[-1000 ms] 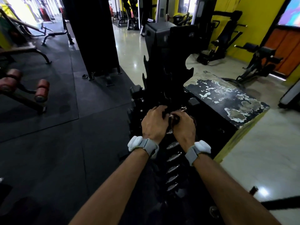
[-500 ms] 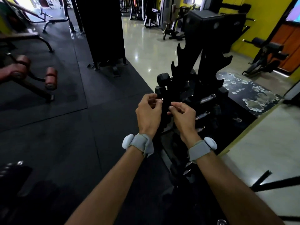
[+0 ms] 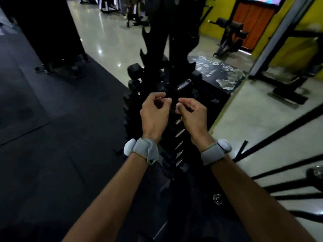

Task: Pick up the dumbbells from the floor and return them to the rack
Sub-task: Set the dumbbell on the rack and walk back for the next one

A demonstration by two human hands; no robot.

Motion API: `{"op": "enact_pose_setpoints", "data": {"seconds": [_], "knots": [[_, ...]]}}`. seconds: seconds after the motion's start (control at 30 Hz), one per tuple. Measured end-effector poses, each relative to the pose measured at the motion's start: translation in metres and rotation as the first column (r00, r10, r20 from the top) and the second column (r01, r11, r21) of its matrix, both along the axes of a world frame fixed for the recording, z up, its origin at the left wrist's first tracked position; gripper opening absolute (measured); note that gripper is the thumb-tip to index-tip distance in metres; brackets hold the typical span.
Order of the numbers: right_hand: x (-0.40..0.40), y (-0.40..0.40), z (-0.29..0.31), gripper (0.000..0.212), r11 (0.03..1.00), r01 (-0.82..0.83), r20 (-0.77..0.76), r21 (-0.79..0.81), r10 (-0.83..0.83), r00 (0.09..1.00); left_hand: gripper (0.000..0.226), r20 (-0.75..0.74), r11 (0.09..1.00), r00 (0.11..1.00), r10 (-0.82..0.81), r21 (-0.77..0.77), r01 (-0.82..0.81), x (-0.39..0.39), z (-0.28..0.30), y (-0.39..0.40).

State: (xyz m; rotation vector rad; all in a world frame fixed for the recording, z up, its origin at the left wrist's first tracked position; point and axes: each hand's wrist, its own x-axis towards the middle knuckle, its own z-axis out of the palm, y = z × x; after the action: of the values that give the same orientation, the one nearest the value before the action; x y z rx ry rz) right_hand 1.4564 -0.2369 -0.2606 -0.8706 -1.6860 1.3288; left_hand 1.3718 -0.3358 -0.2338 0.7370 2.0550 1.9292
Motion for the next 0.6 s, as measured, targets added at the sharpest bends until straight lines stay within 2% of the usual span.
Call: {"op": "enact_pose_setpoints", "data": {"seconds": [0.3,0.43,0.6], "knots": [[0.078,0.044,0.019,0.015,0.99,0.142,-0.037,-0.004,-0.142,0.989,0.016,-0.029,0.999,0.998,-0.05,0.018,0.05,0.075,0.027,0.061],[0.136,0.056,0.026,0.016,0.969,0.245,-0.06,-0.033,-0.246,0.967,0.014,-0.019,0.985,0.986,-0.167,0.031,0.167,0.13,0.034,0.09],[0.203,0.061,0.038,0.008,0.92,0.391,-0.071,0.029,-0.389,0.919,0.011,-0.012,0.935,0.936,-0.352,0.038,0.352,0.185,0.034,0.116]]}}
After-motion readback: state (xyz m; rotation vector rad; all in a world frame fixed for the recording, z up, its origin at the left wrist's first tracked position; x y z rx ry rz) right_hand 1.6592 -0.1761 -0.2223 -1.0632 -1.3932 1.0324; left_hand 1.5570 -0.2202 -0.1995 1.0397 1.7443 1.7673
